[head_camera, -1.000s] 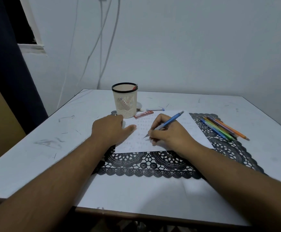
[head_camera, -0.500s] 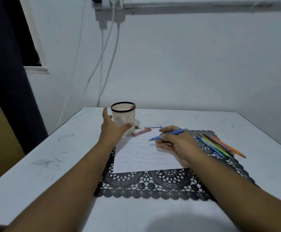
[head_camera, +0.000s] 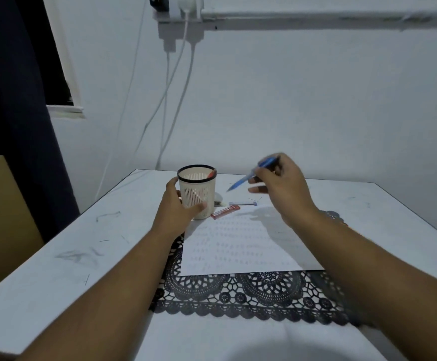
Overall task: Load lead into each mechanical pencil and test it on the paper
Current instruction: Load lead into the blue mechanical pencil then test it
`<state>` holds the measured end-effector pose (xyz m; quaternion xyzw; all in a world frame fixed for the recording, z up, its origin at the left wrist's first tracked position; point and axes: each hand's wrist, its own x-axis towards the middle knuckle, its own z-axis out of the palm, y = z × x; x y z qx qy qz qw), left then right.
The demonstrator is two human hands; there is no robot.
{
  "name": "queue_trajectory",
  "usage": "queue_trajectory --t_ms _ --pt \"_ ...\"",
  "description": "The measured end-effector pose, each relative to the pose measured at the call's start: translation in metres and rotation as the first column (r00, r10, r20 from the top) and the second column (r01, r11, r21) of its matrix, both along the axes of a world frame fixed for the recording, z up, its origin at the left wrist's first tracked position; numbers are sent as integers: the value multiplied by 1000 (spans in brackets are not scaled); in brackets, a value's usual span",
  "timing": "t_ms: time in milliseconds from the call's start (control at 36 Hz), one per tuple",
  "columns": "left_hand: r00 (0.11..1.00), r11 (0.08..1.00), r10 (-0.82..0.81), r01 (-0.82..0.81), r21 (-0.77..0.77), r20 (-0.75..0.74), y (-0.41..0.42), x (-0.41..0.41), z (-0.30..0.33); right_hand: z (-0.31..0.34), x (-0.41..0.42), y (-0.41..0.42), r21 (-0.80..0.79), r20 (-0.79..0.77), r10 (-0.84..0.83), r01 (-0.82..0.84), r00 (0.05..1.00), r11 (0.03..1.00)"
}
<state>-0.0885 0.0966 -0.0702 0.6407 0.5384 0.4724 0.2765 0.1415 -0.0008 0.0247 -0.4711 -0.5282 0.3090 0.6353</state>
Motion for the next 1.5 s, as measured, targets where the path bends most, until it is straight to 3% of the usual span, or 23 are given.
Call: queue_trajectory --t_ms 194,361,583,667,750,972,1056,1167,1222,1306,1389,1500 --pt "999 1000 7 -6 1 -47 0 -1 -3 37 -32 35 333 298 -158 52 941 941" --pt "1000 1000 -4 4 8 -21 -2 -1 -4 24 -62 66 240 542 -156 25 826 970" --pt "1000 999 -27 27 28 -14 -1 -3 -4 2 -72 95 82 624 -153 130 766 988" --pt "1000 1000 -18 19 24 -23 -1 -5 -5 -3 -74 101 -20 676 -75 120 733 993" --pt "1000 1000 -10 11 15 -25 1 -6 -5 -6 -73 104 -100 650 16 65 760 993" --pt "993 999 47 -48 -6 -109 -14 -3 9 -15 -46 74 25 583 -79 80 809 996" --pt "979 976 133 -102 192 -153 -31 0 28 -27 -25 53 13 611 -80 91 787 996" --pt "968 822 137 7 570 -208 -56 15 45 -50 -1 25 -114 673 2 101 739 988" --pt "938 821 56 152 550 -342 -64 30 44 -63 8 12 -170 746 40 133 665 977" --pt "797 877 -20 304 372 -603 -71 52 35 -73 15 -3 -232 825 102 170 555 958" --pt "658 908 18 305 288 -753 -75 66 20 -75 18 -13 -230 894 134 182 428 956" --pt "600 951 -35 266 158 -799 -79 67 7 -80 16 -16 -186 938 117 189 327 964"
